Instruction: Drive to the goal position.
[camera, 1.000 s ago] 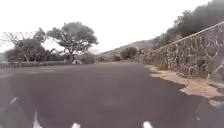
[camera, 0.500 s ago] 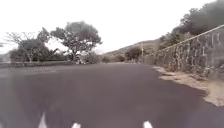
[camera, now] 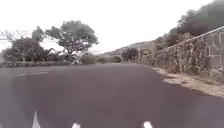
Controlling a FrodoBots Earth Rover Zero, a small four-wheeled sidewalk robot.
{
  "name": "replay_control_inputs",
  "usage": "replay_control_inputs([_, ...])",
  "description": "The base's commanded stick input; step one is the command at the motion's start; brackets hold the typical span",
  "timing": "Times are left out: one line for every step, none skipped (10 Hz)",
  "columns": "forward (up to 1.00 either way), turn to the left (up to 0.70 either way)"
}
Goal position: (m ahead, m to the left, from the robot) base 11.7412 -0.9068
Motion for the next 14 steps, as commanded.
replay_control_inputs([1.0, -0.1])
replay_control_inputs([1.0, 0.0])
replay_control_inputs([1.0, 0.0])
replay_control_inputs([1.0, 0.0])
replay_control_inputs([1.0, -0.04])
replay_control_inputs([1.0, -0.14])
replay_control_inputs([1.0, -0.23])
replay_control_inputs([1.0, -0.1])
replay_control_inputs([1.0, -0.05])
replay_control_inputs([1.0, -0.25])
replay_control_inputs([1.0, -0.25])
replay_control_inputs([1.0, -0.25])
replay_control_inputs([1.0, -0.25])
replay_control_inputs([1.0, -0.25])
